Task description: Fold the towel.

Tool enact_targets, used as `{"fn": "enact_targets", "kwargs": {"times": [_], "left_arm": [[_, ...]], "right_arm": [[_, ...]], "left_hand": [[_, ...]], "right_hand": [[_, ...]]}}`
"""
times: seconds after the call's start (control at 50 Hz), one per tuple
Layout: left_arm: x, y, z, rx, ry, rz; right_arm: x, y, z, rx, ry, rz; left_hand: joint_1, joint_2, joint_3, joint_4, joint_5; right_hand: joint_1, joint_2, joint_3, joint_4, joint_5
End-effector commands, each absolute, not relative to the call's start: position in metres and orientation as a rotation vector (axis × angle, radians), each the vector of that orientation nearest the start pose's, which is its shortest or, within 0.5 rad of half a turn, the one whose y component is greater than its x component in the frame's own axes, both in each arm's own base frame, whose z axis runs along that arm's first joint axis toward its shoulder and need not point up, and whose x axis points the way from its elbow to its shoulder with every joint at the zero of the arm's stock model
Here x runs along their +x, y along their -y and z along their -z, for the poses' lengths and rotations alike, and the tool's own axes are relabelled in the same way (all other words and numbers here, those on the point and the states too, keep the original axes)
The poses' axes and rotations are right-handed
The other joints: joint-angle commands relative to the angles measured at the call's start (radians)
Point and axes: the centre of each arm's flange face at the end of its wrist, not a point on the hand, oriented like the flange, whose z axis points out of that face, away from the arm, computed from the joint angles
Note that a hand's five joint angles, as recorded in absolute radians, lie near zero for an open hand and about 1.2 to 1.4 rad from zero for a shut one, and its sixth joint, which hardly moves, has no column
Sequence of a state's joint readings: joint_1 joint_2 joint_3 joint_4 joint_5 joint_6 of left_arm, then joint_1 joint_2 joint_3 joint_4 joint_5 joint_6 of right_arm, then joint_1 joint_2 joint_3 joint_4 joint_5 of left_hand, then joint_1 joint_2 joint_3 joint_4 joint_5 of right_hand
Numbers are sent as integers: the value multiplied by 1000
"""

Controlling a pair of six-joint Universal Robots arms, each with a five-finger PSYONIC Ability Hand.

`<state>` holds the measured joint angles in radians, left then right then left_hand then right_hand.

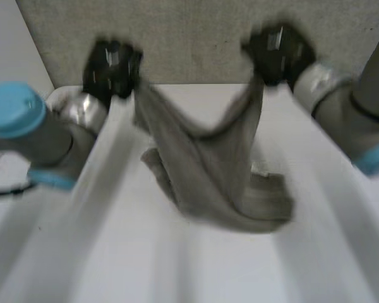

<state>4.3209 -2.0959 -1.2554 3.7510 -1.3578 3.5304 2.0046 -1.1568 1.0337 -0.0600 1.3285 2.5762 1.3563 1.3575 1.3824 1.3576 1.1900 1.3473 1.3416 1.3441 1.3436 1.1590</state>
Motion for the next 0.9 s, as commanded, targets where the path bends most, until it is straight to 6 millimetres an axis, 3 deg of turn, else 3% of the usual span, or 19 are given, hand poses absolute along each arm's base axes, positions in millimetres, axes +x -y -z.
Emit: {"fn": "enact_targets", "kwargs": {"times": [0.02,0.08,0.14,0.24,0.28,0.3,0.34,0.4,0.44,0.46,0.48,0.5,0.52,0.56,0.58,0.66,0.74,0.82,0.9], "left_arm": [[-319,364,-413,465,-920,3079],[-317,363,-426,409,-854,3103],[-315,363,-433,392,-832,3107],[-306,370,-401,453,-1030,3008],[-287,372,-372,494,-1185,2902],[-287,372,-372,494,-1186,2901],[-270,364,-331,552,-1366,2782],[-266,354,-309,598,-1449,2730],[-261,329,-266,728,-1614,2625],[-261,329,-266,729,-1615,2624],[-260,315,-243,807,-1697,2565],[-259,302,-220,892,-1773,2503],[-259,302,-220,893,-1773,2502],[-257,281,-183,1041,-1850,2386],[-257,281,-183,1041,-1850,2386],[-251,264,-140,1200,-1863,2193],[-246,263,-129,1254,-1821,2107],[-244,266,-128,1281,-1765,2075],[-241,273,-130,1252,-1758,2087]], "right_arm": [[301,318,-449,-539,-855,2876],[293,312,-466,-493,-800,2913],[301,319,-446,-623,-952,2821],[309,322,-408,-837,-1209,2613],[309,322,-395,-887,-1293,2546],[309,321,-382,-932,-1361,2490],[308,320,-367,-978,-1438,2429],[305,315,-333,-1062,-1576,2326],[303,312,-316,-1108,-1635,2275],[302,306,-299,-1164,-1680,2220],[304,299,-281,-1226,-1714,2164],[304,299,-281,-1227,-1714,2163],[302,292,-262,-1285,-1762,2107],[299,287,-245,-1342,-1813,2062],[297,281,-231,-1398,-1845,2021],[289,270,-210,-1465,-1907,1948],[276,260,-189,-1436,-2030,1865],[267,255,-192,-1334,-2093,1880],[237,269,-195,-1036,-2196,1960]], "left_hand": [[40,39,14,39,32],[40,39,14,39,32],[40,39,14,39,32],[40,39,14,39,32],[40,39,14,39,32],[40,39,14,39,32],[40,39,14,39,32],[40,39,14,39,32],[40,39,14,39,32],[40,39,14,39,32],[40,39,14,39,32],[40,39,14,39,32],[40,39,14,39,32],[40,39,14,39,32],[40,39,14,39,32],[40,39,14,39,32],[40,39,14,39,32],[40,39,14,39,32],[40,39,14,39,32]], "right_hand": [[49,55,52,53,63],[49,55,52,53,63],[49,55,52,53,63],[49,55,52,53,63],[49,55,52,53,63],[49,55,52,53,63],[49,55,52,53,63],[49,55,52,53,63],[49,55,52,53,63],[49,55,52,53,63],[49,55,52,53,63],[49,55,52,53,63],[49,55,52,53,63],[49,55,52,53,63],[49,55,52,53,63],[49,55,52,53,63],[49,55,52,53,63],[49,55,52,53,63],[49,55,52,53,63]]}}
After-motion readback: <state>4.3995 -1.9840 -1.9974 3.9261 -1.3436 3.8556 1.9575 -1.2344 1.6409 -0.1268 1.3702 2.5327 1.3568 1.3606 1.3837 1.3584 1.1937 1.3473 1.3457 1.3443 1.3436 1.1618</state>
